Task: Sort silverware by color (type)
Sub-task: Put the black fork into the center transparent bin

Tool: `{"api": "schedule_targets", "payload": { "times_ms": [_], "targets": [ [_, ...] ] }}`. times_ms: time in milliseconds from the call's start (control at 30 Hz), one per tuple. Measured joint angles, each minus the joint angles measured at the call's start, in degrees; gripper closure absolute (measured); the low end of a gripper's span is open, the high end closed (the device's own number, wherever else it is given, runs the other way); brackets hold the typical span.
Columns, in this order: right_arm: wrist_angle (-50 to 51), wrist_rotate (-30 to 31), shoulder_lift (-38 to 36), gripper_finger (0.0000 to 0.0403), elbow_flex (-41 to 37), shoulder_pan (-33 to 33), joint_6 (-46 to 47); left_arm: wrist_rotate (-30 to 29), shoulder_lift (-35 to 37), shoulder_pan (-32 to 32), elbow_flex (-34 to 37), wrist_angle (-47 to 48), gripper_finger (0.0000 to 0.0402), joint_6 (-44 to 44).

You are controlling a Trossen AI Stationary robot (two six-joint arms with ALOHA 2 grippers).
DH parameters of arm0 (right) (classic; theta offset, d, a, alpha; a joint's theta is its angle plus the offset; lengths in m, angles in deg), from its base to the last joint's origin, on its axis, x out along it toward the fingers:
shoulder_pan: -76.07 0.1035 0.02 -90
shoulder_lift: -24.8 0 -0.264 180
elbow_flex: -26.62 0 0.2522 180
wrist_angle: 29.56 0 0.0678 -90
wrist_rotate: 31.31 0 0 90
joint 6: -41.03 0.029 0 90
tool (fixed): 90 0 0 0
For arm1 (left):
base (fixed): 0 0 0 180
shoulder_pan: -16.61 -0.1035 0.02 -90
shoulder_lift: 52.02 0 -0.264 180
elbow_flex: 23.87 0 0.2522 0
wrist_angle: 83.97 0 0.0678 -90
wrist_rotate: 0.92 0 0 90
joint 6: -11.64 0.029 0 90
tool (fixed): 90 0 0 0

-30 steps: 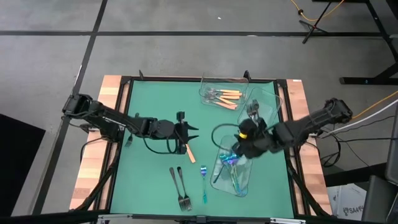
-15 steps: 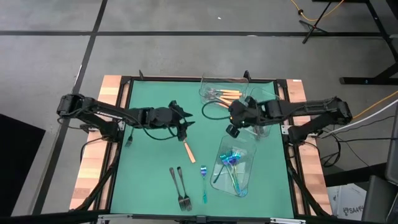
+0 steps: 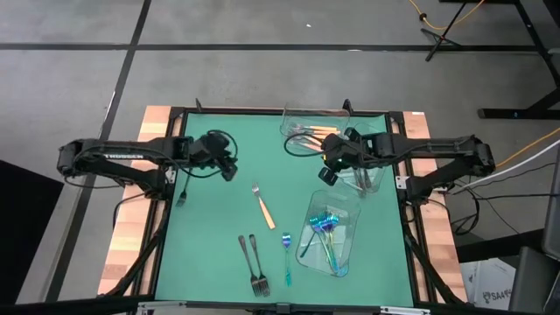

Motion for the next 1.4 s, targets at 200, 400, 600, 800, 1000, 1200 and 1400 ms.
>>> {"api": "schedule_targets", "payload": {
  "times_ms": [200, 400, 600, 800, 1000, 1200, 1400],
  "targets": [
    [0.0, -0.17, 0.0, 0.0301, -0.01, 0.09, 0.0, 4.5, 0.99, -2.32, 0.0, 19.73, 0.0239, -10.86],
    [0.0, -0.17, 0.0, 0.0301, -0.02, 0.11, -0.02, 5.95, 0.44, -3.55, 0.02, 32.15, 0.0239, -15.42],
    [0.0, -0.19, 0.0, 0.0301, -0.02, 0.11, -1.4, 6.0, 0.42, -6.04, 0.02, 36.03, 0.0239, -15.44],
    [0.0, -0.18, 0.02, 0.0301, -0.02, 0.11, -1.4, 6.44, -0.06, -8.87, 0.05, 35.98, 0.0239, -15.17],
    [0.0, -0.16, 0.02, 0.0301, -0.04, 0.11, -1.4, 10.01, -1.81, -12.44, 3.28, 35.63, 0.0239, -12.13],
    [0.0, -0.17, 0.02, 0.0301, -0.04, 0.11, -1.4, 12.19, -2.95, -16.29, 9.02, 30.26, 0.0243, -10.91],
    [0.0, -0.18, 0.04, 0.0301, -0.04, 0.11, -1.4, 16.76, -4.33, -20.08, 14.06, 24.49, 0.0257, -8.96]
  ]
}}
